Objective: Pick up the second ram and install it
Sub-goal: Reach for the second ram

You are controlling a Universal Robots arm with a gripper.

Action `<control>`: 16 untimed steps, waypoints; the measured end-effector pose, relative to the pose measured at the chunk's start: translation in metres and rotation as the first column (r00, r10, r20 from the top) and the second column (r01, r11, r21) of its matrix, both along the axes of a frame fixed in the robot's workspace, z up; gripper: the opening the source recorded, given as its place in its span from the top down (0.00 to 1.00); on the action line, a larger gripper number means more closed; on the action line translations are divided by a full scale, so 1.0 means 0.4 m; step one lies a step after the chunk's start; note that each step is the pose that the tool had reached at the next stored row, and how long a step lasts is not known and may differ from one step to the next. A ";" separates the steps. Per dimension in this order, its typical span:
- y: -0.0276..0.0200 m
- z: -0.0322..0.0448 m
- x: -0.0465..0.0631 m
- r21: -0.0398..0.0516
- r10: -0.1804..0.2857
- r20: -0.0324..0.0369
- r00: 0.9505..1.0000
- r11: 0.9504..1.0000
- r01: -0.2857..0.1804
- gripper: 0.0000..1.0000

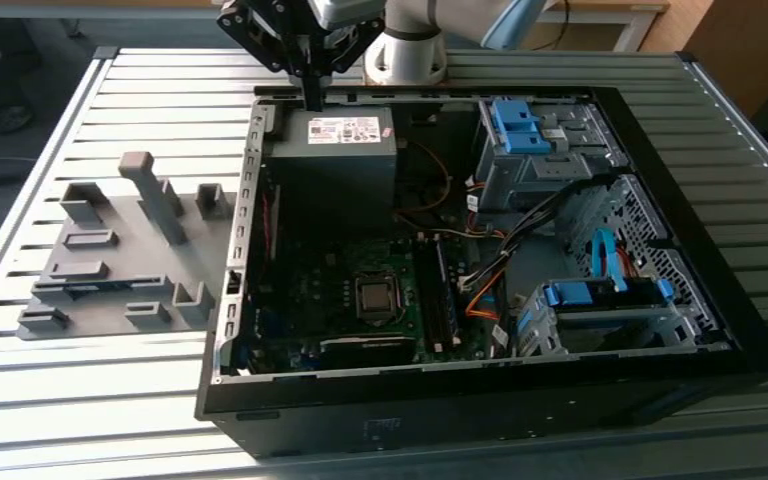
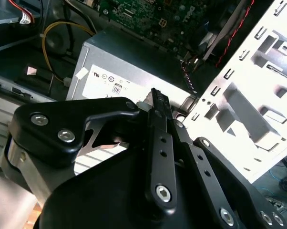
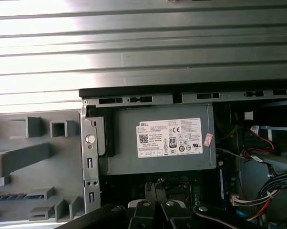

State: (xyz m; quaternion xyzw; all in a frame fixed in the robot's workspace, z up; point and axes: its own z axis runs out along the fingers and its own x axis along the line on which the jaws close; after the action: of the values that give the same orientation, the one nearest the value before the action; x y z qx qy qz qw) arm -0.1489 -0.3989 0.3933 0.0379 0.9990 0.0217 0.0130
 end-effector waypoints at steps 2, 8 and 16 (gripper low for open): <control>0.000 0.000 0.000 0.000 0.000 0.000 1.000 1.000 0.000 0.89; 0.000 0.000 -0.001 0.000 0.000 0.000 1.000 1.000 0.000 0.89; 0.000 0.000 -0.001 0.000 0.000 0.000 1.000 1.000 0.000 0.89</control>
State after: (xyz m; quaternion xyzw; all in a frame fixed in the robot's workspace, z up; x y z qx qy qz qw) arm -0.1495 -0.3989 0.3933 0.0378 0.9990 0.0217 0.0131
